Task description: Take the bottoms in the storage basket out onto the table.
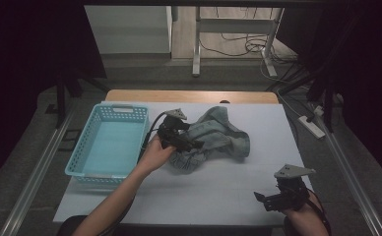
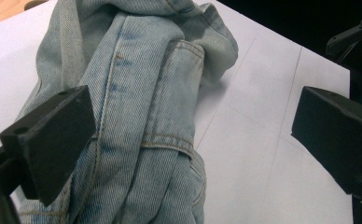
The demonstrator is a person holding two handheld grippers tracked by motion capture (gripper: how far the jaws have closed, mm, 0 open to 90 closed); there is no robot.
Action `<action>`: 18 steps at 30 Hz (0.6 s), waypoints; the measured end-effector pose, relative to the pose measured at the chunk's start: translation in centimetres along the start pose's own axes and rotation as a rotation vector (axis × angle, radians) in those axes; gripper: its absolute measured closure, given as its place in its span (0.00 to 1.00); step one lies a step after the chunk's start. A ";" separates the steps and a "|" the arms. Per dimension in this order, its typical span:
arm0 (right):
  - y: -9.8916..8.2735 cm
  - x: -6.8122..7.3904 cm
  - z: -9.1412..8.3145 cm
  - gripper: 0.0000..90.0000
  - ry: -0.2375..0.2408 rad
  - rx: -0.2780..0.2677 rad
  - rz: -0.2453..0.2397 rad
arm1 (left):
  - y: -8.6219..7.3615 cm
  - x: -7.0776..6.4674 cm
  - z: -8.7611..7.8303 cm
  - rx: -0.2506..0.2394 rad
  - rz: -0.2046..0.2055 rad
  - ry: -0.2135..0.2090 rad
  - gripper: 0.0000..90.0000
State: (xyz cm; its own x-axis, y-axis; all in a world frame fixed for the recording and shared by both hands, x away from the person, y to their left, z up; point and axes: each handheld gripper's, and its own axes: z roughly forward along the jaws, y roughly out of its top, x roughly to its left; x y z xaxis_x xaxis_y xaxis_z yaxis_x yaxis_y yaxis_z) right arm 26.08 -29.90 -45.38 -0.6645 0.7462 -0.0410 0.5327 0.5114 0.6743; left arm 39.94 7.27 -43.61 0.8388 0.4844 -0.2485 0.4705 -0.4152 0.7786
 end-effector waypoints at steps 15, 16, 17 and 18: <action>0.0 0.0 0.0 0.01 0.000 -0.003 -0.004 | -1.0 -0.1 -1.3 -0.030 -0.035 -0.030 0.00; 0.0 0.0 0.0 0.01 0.000 -0.004 -0.004 | -1.1 -0.1 -1.3 -0.033 -0.039 -0.036 0.00; 0.0 0.0 0.0 0.01 -0.001 -0.002 -0.005 | -1.1 -0.1 -1.4 -0.034 -0.041 -0.039 0.00; 0.0 0.0 -0.1 0.01 -0.001 -0.003 -0.005 | -1.2 -0.1 -1.5 -0.033 -0.041 -0.037 0.00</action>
State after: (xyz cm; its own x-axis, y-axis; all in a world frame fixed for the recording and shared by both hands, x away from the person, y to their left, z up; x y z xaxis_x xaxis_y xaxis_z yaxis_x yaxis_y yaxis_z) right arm 26.04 -29.91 -45.35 -0.6665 0.7442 -0.0449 0.5281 0.5138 0.6761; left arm 38.86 8.84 -43.66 0.8288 0.4715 -0.3013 0.4961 -0.3700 0.7855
